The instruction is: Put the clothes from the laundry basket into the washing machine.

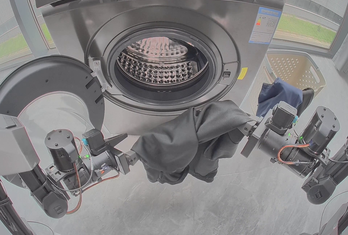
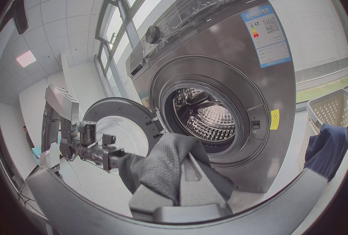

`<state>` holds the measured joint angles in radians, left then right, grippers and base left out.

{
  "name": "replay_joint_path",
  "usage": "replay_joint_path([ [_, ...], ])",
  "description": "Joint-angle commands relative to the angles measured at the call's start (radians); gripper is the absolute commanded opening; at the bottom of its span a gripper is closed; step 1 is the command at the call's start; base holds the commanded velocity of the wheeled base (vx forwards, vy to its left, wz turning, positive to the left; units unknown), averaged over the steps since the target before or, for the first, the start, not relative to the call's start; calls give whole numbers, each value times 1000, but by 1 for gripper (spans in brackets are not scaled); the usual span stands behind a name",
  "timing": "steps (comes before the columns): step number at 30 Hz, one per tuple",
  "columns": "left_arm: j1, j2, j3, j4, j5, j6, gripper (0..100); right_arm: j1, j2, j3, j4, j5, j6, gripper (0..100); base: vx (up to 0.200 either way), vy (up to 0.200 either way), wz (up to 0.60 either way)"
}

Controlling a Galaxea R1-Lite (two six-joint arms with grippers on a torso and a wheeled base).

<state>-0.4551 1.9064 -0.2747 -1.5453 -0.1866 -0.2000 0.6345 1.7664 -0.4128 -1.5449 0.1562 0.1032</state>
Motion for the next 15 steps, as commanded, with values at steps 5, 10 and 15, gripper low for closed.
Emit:
replay_joint_path([
  [5,-56,33,95,2,16,140,100,36,-8,-15,0,-20,18,0,0,0,0],
  [10,-59,28,86,2,41,192,100,40,2,-58,12,-96,32,0,0,0,0],
  [15,-70,51,192,1,35,217,100,30,-8,-101,46,-135,47,0,0,0,0],
])
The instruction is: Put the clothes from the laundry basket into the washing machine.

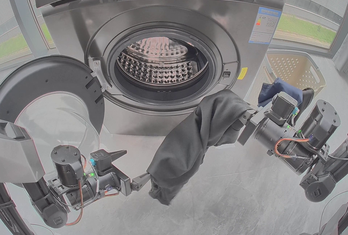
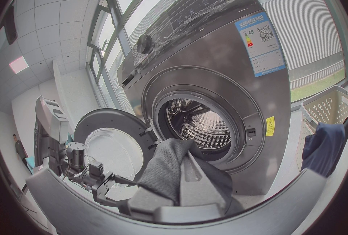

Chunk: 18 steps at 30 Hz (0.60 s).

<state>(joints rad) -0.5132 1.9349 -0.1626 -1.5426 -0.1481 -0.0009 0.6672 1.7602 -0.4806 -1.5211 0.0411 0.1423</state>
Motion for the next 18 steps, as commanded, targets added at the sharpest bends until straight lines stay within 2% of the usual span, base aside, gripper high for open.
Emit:
replay_joint_path([
  [1,-19,27,109,-2,-5,36,100,3,-7,-36,41,-24,16,0,0,0,0],
  [3,-41,30,138,-2,-8,67,100,9,-11,-38,56,-26,25,0,0,0,0],
  [7,-67,16,110,-2,-11,74,100,26,-5,-50,50,-43,28,0,0,0,0],
  [9,-53,3,74,-2,-22,74,100,40,-4,-65,53,-70,29,0,0,0,0],
  [11,-7,-34,74,1,-31,71,100,41,-5,-79,58,-87,28,0,0,0,0],
  [12,15,-39,84,1,-39,81,100,41,-7,-87,61,-92,28,0,0,0,0],
  [13,28,-34,107,1,-53,84,100,41,-8,-95,61,-93,28,0,0,0,0],
  [15,39,-7,163,2,-94,111,100,41,-2,-121,64,-92,29,0,0,0,0],
  [17,39,21,161,-2,-131,137,100,45,19,-161,68,-92,28,0,0,0,0],
  [18,35,22,159,-2,-139,140,100,48,41,-177,70,-92,28,0,0,0,0],
])
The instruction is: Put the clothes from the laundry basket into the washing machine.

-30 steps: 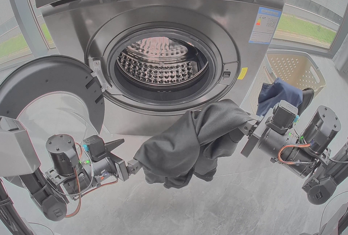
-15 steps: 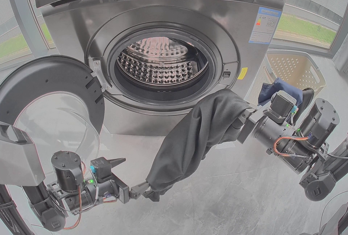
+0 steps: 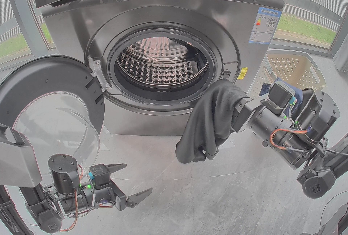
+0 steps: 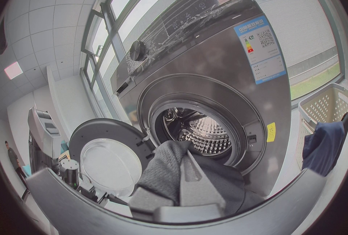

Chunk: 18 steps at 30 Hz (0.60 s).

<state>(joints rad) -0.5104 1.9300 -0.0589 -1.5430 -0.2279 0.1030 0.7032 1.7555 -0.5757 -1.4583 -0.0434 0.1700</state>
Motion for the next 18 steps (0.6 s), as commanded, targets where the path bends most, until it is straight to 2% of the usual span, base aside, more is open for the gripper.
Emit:
replay_joint_path([
  [1,24,27,50,-2,-68,37,100,19,73,-104,9,-7,0,0,0,0,0],
  [8,-16,58,-133,-2,-80,21,100,64,176,-227,59,-10,-9,0,0,0,0],
  [10,-19,89,-233,-2,-84,18,100,68,194,-294,105,-13,-9,0,0,0,0],
  [12,-25,99,-260,-2,-84,18,100,68,202,-315,118,-26,-9,0,0,0,0],
  [13,-39,122,-306,-2,-82,12,100,67,216,-365,136,-52,-7,0,0,0,0],
  [18,-68,168,-358,-3,-73,4,100,56,248,-438,144,-61,-4,0,0,0,0],
])
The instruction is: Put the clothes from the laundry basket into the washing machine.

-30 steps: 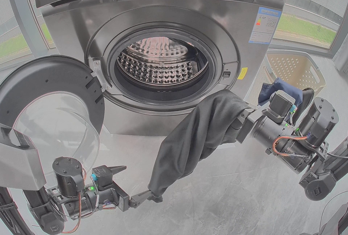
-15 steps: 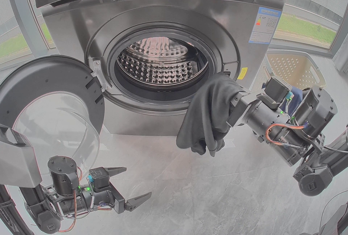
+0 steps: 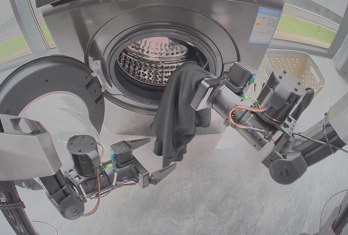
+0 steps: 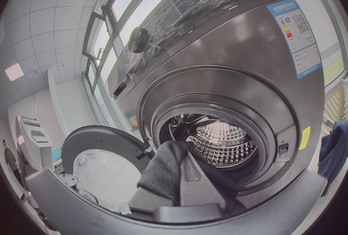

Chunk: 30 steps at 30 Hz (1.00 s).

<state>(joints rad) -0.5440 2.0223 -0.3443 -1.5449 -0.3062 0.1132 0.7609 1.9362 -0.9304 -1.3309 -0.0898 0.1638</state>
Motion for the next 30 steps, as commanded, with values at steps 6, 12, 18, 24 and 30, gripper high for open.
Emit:
replay_joint_path([
  [6,-27,127,-99,0,16,-4,100,-2,83,-142,15,-15,6,0,0,0,0],
  [12,30,208,-194,0,32,-4,100,11,81,-145,9,-16,6,0,0,0,0],
  [18,47,233,-234,2,67,-7,100,11,79,-142,1,-18,6,0,0,0,0],
  [24,49,263,-279,0,64,-7,100,8,79,-142,1,-18,6,0,0,0,0],
  [30,27,259,-283,0,56,-10,100,-3,83,-142,-1,-18,6,0,0,0,0],
])
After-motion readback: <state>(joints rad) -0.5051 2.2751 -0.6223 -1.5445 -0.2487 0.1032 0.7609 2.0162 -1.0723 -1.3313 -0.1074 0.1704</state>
